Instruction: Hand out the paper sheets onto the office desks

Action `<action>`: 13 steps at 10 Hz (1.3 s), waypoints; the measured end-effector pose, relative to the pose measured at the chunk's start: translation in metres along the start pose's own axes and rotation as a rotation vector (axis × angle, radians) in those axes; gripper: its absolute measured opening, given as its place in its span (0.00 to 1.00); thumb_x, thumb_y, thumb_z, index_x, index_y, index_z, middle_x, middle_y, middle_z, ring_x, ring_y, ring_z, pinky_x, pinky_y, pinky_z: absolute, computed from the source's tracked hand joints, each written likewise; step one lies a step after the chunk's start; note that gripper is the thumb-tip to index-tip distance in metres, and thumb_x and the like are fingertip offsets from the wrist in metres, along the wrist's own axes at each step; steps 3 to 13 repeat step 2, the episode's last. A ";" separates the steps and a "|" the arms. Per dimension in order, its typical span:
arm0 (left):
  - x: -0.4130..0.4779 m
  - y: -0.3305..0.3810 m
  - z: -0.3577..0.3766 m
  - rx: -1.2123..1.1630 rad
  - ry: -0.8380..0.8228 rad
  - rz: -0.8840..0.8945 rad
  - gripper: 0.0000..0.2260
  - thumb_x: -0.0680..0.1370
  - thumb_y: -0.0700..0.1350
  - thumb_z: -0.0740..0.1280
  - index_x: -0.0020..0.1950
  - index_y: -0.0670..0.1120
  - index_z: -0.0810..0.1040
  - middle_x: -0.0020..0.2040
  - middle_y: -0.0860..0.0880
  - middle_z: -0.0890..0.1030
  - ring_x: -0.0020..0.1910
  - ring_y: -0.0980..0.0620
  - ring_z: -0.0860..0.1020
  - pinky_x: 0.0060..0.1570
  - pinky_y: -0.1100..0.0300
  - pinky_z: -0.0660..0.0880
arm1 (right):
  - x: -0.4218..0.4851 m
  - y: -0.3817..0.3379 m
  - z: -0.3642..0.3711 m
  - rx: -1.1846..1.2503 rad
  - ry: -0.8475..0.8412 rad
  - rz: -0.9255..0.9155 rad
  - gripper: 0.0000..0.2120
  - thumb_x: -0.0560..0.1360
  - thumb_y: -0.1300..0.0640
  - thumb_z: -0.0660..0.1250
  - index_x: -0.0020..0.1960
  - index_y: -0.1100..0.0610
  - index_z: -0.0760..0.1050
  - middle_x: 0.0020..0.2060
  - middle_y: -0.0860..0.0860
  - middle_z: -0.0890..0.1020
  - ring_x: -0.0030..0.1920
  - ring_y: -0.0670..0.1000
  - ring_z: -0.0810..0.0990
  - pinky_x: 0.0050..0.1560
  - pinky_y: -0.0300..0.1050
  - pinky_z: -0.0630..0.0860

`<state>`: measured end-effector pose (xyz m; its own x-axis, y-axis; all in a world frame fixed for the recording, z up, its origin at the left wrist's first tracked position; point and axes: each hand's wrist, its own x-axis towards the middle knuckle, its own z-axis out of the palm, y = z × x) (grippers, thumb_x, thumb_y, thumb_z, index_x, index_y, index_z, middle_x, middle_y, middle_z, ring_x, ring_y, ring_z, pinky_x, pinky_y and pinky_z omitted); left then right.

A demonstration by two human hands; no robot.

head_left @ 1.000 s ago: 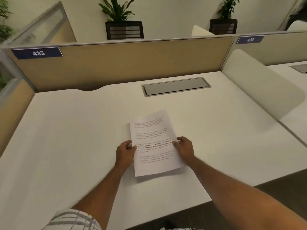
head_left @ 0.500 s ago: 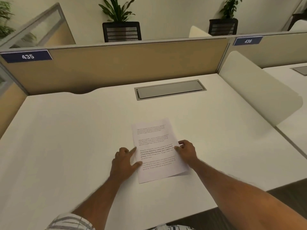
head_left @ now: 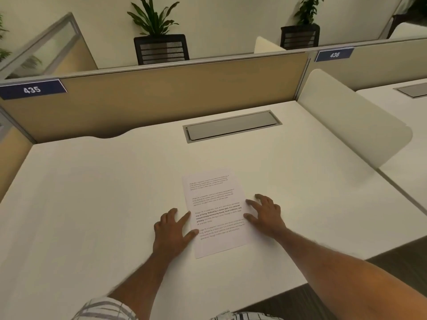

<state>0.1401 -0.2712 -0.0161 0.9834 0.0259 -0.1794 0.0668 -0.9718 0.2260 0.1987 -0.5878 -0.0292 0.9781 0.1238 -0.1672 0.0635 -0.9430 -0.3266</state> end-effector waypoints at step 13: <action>0.005 -0.020 -0.017 0.042 0.031 0.060 0.46 0.66 0.79 0.38 0.79 0.57 0.54 0.77 0.48 0.61 0.75 0.47 0.61 0.69 0.46 0.59 | 0.008 0.008 -0.021 -0.061 -0.064 -0.072 0.41 0.70 0.27 0.50 0.77 0.46 0.57 0.77 0.50 0.60 0.76 0.52 0.56 0.71 0.56 0.56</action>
